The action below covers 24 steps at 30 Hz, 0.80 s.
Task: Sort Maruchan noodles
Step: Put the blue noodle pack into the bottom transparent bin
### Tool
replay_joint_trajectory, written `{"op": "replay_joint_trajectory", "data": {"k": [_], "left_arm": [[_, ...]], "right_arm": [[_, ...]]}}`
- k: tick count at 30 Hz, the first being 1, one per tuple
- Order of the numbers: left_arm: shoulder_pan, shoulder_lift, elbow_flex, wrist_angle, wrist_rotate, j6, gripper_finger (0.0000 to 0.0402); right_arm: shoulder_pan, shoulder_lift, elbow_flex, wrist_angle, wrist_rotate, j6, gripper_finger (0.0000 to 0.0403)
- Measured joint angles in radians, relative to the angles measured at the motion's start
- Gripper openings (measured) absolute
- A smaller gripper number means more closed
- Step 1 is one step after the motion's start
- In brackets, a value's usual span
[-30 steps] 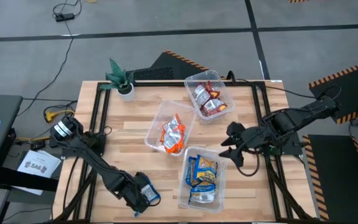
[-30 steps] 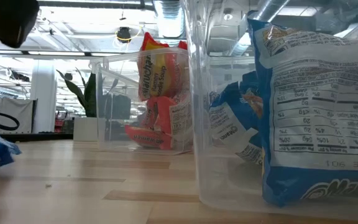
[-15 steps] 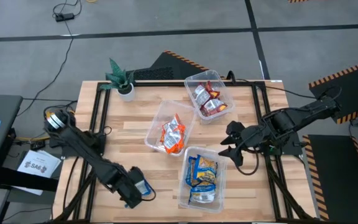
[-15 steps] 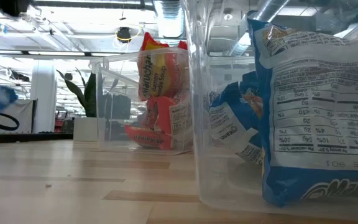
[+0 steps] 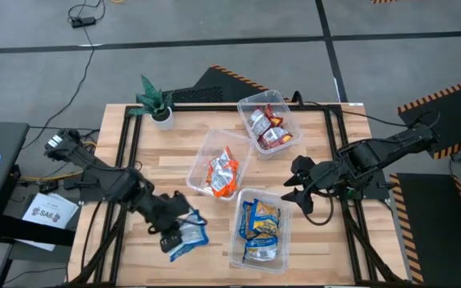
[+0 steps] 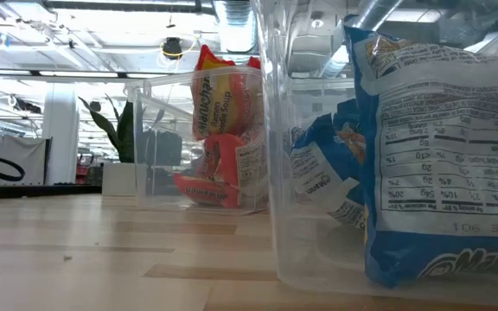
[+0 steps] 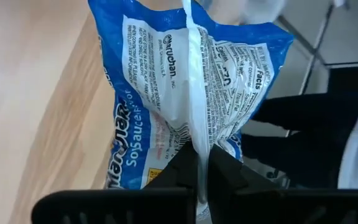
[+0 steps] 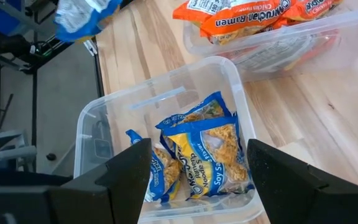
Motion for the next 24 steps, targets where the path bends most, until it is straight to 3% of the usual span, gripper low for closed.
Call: {"op": "replay_joint_trajectory", "data": {"k": [7, 15, 20, 24], "left_arm": [[0.113, 0.169, 0.321, -0.006, 0.002, 0.281, 0.0000], [0.214, 0.461, 0.686, -0.011, 0.011, 0.589, 0.0000], [0.248, 0.624, 0.830, -0.012, 0.018, 0.664, 0.0000], [0.260, 0.699, 0.860, -0.010, 0.018, 0.673, 0.0000]], "right_arm": [[-0.008, -0.005, 0.000, 0.001, 0.000, -0.028, 0.0286], [-0.008, -0.092, 0.000, 0.093, 0.008, -0.067, 0.0286], [-0.008, -0.165, 0.000, 0.167, 0.068, -0.111, 0.0286], [-0.008, -0.206, 0.000, 0.171, 0.111, -0.118, 0.0286]]}}
